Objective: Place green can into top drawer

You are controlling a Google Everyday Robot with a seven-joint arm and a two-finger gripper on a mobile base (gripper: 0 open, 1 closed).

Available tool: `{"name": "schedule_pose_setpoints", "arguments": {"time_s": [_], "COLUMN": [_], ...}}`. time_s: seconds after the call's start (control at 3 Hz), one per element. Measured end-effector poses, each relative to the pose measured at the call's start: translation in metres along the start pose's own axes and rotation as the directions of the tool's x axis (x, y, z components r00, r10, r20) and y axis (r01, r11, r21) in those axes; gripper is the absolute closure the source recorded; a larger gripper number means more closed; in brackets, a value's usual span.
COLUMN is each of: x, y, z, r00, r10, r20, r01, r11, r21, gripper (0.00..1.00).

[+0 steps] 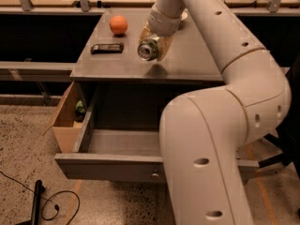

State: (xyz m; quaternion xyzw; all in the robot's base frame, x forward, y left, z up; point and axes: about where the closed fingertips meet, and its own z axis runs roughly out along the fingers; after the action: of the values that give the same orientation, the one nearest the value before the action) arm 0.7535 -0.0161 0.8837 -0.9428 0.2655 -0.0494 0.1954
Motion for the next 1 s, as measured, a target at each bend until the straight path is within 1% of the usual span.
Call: {"name": "schedule_pose_setpoints", "arguments": {"time_s": [0.33,0.67,1.0], "x": [-0.026,-0.026,-0.051], "y": [0.026,0.026,0.022], "z": [-0.028,-0.026,-0.032], "r00": [0.999,0.999,0.998], "r10": [0.026,0.026,0.012], "r20": [0.036,0.038,0.07], "r01": [-0.03,-0.03,-0.019], "r11": [0.9944,0.9948,0.9951], "r21": [0.101,0.098,0.097], "gripper": [1.0,1.0,1.0]}}
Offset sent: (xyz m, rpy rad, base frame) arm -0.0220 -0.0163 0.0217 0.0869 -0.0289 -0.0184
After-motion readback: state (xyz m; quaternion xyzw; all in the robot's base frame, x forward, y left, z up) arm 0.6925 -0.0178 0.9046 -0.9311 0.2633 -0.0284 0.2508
